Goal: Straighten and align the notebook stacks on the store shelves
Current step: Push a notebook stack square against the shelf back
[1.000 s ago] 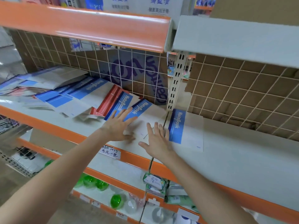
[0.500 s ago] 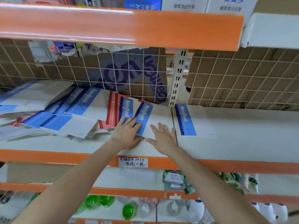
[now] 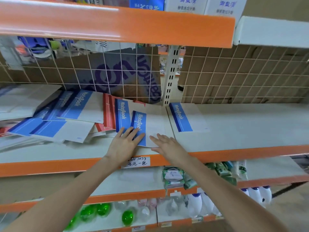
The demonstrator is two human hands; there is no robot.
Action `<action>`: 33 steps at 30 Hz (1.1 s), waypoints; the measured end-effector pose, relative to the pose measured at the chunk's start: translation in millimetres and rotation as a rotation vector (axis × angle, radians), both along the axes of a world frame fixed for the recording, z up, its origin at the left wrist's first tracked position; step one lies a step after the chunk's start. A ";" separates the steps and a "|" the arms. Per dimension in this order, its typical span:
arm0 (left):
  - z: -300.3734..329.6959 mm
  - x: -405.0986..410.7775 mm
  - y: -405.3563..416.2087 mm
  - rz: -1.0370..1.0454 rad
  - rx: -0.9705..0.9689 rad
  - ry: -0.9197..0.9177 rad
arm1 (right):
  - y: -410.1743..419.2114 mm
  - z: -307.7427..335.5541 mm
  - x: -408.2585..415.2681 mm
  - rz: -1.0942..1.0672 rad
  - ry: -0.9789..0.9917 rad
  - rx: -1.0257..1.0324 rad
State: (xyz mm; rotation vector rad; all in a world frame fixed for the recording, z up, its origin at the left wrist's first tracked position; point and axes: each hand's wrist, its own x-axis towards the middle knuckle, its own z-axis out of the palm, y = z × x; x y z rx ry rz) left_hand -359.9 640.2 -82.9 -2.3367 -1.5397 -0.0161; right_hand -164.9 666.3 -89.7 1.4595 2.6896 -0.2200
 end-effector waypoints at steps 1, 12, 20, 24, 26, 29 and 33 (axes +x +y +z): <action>2.9 2.9 -2.9 -0.015 0.062 -0.027 | -1.1 1.0 3.6 -0.014 0.026 0.012; 18.4 86.9 27.7 0.028 0.246 -0.340 | 10.2 24.5 73.2 -0.177 0.269 0.389; -7.4 178.5 71.5 0.154 0.010 -0.308 | 53.1 10.7 162.8 -0.214 0.094 0.437; -19.1 189.6 89.6 0.172 -0.182 -0.368 | 75.1 -0.6 185.1 -0.239 0.087 0.197; -19.5 184.0 95.4 0.151 -0.296 -0.433 | 86.5 -8.5 193.3 -0.237 0.176 0.085; -24.7 175.5 94.6 0.226 -0.349 -0.492 | 95.2 -15.4 198.9 -0.211 0.266 0.076; -27.6 173.4 90.3 0.310 -0.297 -0.637 | 101.5 -18.6 197.9 -0.198 0.319 0.120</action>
